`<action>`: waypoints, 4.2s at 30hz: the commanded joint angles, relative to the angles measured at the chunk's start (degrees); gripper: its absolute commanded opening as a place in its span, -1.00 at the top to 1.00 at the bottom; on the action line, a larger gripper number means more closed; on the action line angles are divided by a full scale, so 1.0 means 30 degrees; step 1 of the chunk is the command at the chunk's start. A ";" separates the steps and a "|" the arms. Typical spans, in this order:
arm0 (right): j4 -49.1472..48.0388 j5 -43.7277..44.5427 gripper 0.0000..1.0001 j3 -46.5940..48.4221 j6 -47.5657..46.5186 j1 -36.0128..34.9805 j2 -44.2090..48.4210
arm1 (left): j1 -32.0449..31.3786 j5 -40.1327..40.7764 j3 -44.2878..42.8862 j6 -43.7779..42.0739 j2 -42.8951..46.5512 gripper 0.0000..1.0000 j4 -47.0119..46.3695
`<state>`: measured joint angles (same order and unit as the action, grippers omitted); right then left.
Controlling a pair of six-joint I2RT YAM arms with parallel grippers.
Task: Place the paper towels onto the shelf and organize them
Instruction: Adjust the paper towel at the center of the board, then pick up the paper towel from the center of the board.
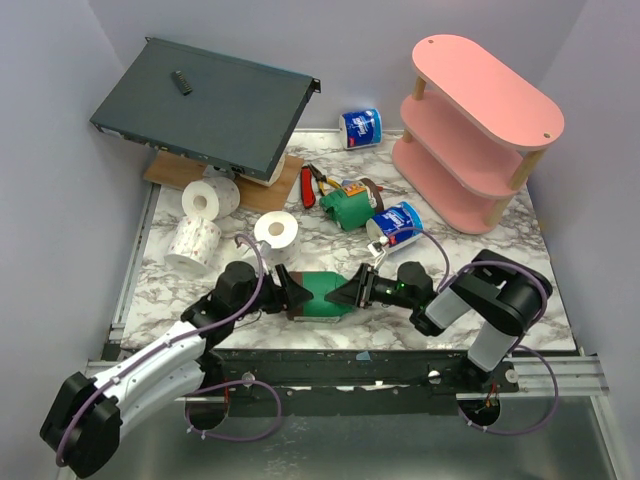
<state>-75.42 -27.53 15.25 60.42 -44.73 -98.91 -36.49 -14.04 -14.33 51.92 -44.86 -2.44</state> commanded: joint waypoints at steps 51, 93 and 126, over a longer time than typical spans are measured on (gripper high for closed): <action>3.9523 1.8491 0.35 1.8147 -1.2636 -0.8487 0.3168 | 0.0327 0.3613 -0.2271 -0.0652 0.4929 -0.43 0.6940; 3.4858 1.4168 -0.74 1.1797 -0.5245 -0.2199 1.1335 | 0.0327 0.2769 -0.1831 -0.0182 0.3701 -0.46 0.6013; 3.3844 1.2427 -0.01 1.0957 -0.6730 -0.2180 0.8660 | 0.0335 0.2097 -0.1226 -0.0208 0.2913 -0.43 0.5159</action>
<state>27.33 11.64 48.77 41.06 -51.27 -71.85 -35.73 -6.72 -18.79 51.07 -36.56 13.82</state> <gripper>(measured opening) 0.533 0.717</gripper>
